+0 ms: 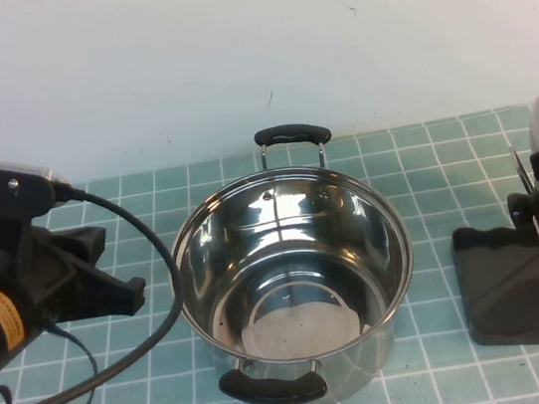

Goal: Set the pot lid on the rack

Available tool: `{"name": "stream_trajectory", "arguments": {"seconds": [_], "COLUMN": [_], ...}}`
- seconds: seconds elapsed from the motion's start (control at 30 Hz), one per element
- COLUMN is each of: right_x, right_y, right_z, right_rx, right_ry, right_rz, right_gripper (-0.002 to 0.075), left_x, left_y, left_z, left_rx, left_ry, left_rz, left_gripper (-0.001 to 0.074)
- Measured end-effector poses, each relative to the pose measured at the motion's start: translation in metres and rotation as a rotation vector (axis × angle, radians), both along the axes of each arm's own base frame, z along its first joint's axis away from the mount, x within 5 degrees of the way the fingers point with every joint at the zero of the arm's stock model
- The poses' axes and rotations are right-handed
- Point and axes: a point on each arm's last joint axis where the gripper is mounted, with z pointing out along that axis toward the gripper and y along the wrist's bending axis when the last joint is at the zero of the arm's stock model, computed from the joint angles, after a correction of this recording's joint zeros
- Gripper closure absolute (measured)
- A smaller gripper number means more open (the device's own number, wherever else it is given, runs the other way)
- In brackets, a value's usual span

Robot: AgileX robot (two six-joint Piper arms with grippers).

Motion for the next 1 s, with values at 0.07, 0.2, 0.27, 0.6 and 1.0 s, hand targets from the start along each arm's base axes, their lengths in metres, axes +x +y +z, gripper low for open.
{"name": "stream_trajectory", "arguments": {"seconds": [0.07,0.2,0.27,0.6,1.0], "right_x": [-0.009,-0.032,-0.045,-0.118,-0.222], "right_y": [-0.002,-0.006,-0.008,-0.022,-0.036], "right_z": [0.01,0.03,0.039,0.077,0.067], "right_rx": [-0.01,-0.035,-0.052,-0.099,-0.029], "right_ry": [-0.042,-0.118,-0.146,-0.361,-0.703], "right_rz": [0.009,0.024,0.027,0.021,0.002], "right_gripper": [0.0388,0.0407,0.0423,0.0538,0.0723], "left_x": [-0.004,-0.019,-0.029,-0.101,-0.173], "left_y": [0.003,0.013,0.019,0.059,0.086], "left_z": [0.004,0.018,0.027,0.064,-0.005], "left_rx": [0.011,0.025,0.019,-0.057,-0.186], "left_ry": [-0.008,-0.045,-0.075,-0.193,-0.206], "left_rz": [0.013,0.049,0.068,0.222,0.26], "left_gripper": [0.0736,0.0736,0.0736,0.0736,0.0736]}}
